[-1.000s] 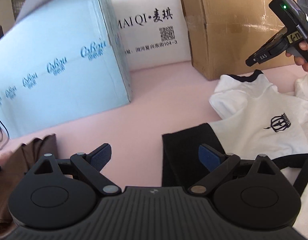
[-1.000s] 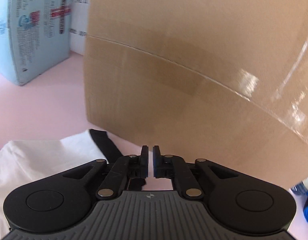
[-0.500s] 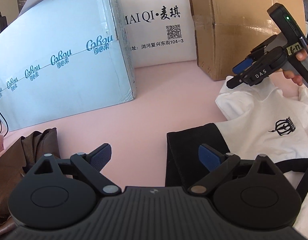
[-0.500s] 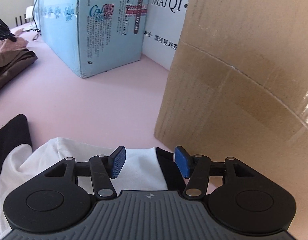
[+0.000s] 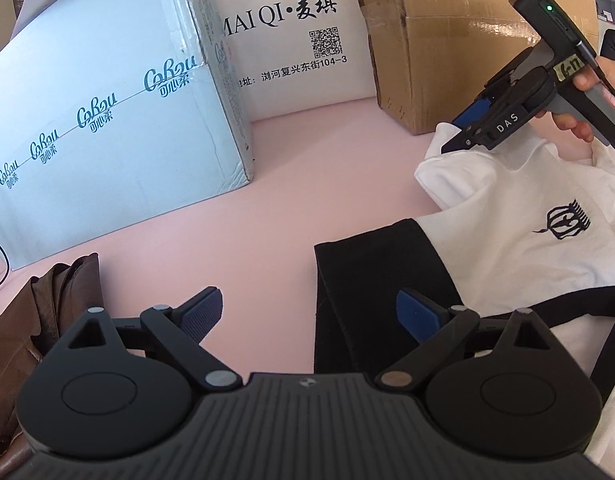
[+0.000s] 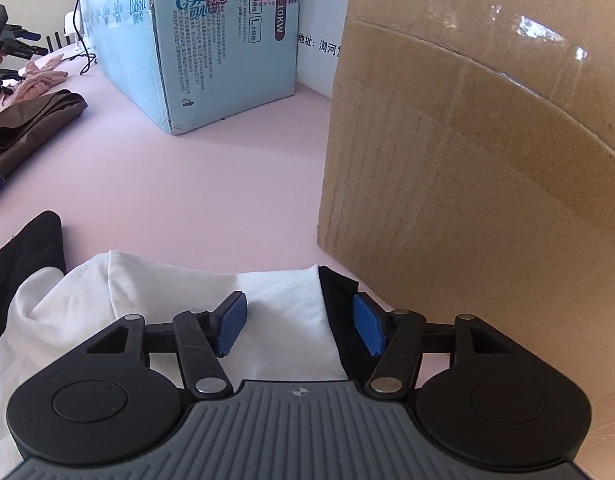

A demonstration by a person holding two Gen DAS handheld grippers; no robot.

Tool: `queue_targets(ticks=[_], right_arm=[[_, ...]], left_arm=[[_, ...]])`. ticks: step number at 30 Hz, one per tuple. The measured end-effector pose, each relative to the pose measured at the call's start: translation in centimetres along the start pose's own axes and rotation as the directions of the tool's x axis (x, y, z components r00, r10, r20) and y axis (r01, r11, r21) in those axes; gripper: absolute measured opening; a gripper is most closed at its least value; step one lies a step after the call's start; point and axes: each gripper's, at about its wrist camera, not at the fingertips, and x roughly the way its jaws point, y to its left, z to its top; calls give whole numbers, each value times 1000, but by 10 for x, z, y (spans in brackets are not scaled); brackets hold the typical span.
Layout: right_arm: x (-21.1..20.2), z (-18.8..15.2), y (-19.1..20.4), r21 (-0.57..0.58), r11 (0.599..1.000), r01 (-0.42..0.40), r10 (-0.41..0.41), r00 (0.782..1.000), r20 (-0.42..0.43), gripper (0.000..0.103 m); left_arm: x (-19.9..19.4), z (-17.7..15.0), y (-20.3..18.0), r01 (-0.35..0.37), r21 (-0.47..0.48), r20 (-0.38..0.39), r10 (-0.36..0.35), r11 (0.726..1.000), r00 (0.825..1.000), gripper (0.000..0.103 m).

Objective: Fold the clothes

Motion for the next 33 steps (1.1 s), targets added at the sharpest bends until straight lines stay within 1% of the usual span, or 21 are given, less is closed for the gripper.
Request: queue_targets(ticks=[2,4,6,8,10,12,15,19,22,26,28,30,31,32,33], right_arm=[[-1,0,1,-7,999,32,-32,999,12,25],[-2,-1,1,-13,998,53,-53,998,20,19],[-5,-1,2,-16,998,68,-68,997,34,11],[-7,0,4,-17,996,88,-88,995,50,8],[-14,2,5,-17,992,121,-120,990,76,7],[-25,5,5,-14,984,177,-174,979,108,7],[-37,7,3,-8,973,231,-228,965,128,7],[-41,7,3,-12,957,291,-288,951,111,7],[-29,3,3,-12,945,327,-326,943,62,7],[-8,-4,4,-22,934,356,-356,935,-5,7],[1,-7,3,-16,933,359,-360,933,-27,8],[2,-8,4,-5,931,365,-365,931,-25,9],[1,-8,4,10,931,365,-365,931,-26,15],[-2,-7,5,24,931,365,-364,931,-26,28],[-10,-6,9,30,928,371,-372,928,-1,36]], left_arm=[[1,0,2,-11,-9,-1,11,1000,1000,94],[1,1,4,-25,-18,1,25,1000,1000,94],[2,2,7,-42,-29,1,43,999,999,94],[4,3,9,-64,-37,-5,64,997,998,94],[5,3,11,-98,-39,-8,97,994,995,94],[6,4,11,-132,-36,-6,131,991,991,94],[5,5,15,-141,-50,-7,141,989,990,94],[4,7,23,-134,-97,-19,133,986,991,94],[5,8,32,-145,-136,-32,142,980,989,94],[8,9,45,-157,-171,-44,151,973,988,94],[11,9,48,-128,-182,-61,119,975,991,94],[14,9,50,-94,-196,-81,80,976,994,94],[14,9,51,-78,-203,-86,61,976,994,94],[14,9,52,-56,-211,-90,38,976,995,94],[14,9,52,-37,-218,-92,17,975,996,94]])
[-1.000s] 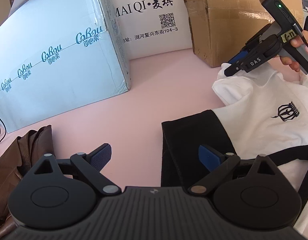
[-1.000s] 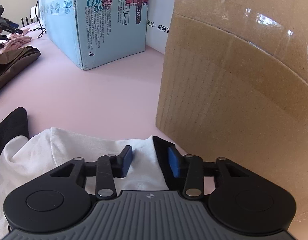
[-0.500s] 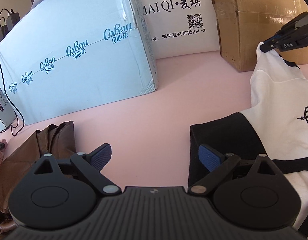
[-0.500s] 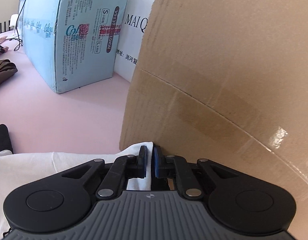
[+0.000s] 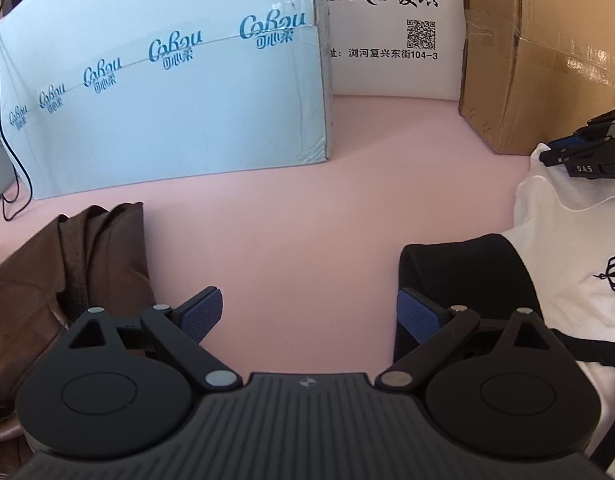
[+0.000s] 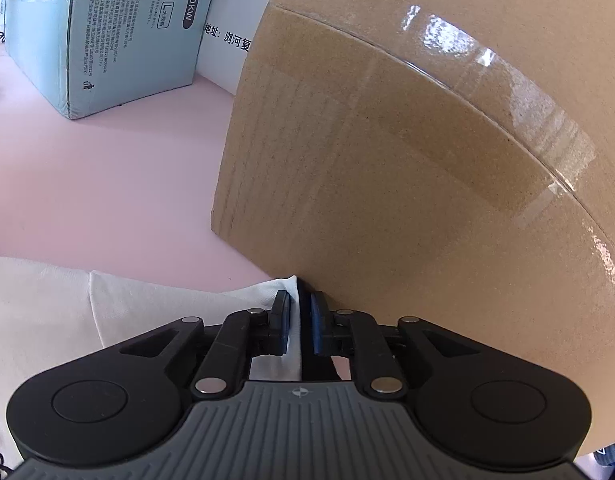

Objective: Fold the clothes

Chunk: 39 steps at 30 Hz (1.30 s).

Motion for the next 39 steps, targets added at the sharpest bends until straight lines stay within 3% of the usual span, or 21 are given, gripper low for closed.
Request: queue_targets(ticks=[1,3,7,12,16,19,24,28,30,35,39], right_arm=[[-10,0,1,4,1000,9,-9,1000,30,50],[-31,1,3,10,1000,16,-16,996,87,55],[-107,-8,13,16,998,-62,57,981,187,63],[-193,-51,43,55,996,-66,53,976,209,67],[-247,-111,59,168,974,-152,117,972,202,67],[-279,-149,77,160,979,-128,92,973,213,66],[-317,-190,99,185,969,-162,113,962,250,65],[-337,-221,112,166,966,-199,149,951,271,58],[-341,-232,120,142,966,-218,174,948,268,51],[-343,-255,143,74,970,-231,208,949,238,49],[-344,-262,156,30,970,-243,228,943,242,49]], left_arm=[[0,0,0,13,-3,-1,-13,1000,1000,94],[-2,-1,-1,47,0,-4,-47,999,999,94],[-6,-3,-8,107,34,-15,-107,994,994,94],[-24,-12,-27,169,122,4,-171,978,985,94],[-43,-25,-41,197,197,28,-206,960,978,94],[-66,-44,-48,227,232,44,-243,946,969,94],[-110,-82,-55,305,263,49,-328,915,943,94],[-149,-120,-69,323,318,43,-354,891,934,94],[-168,-140,-78,345,356,30,-380,868,925,94],[-207,-181,-107,362,491,28,-429,793,903,94],[-215,-200,-127,377,511,-4,-437,772,900,94]])
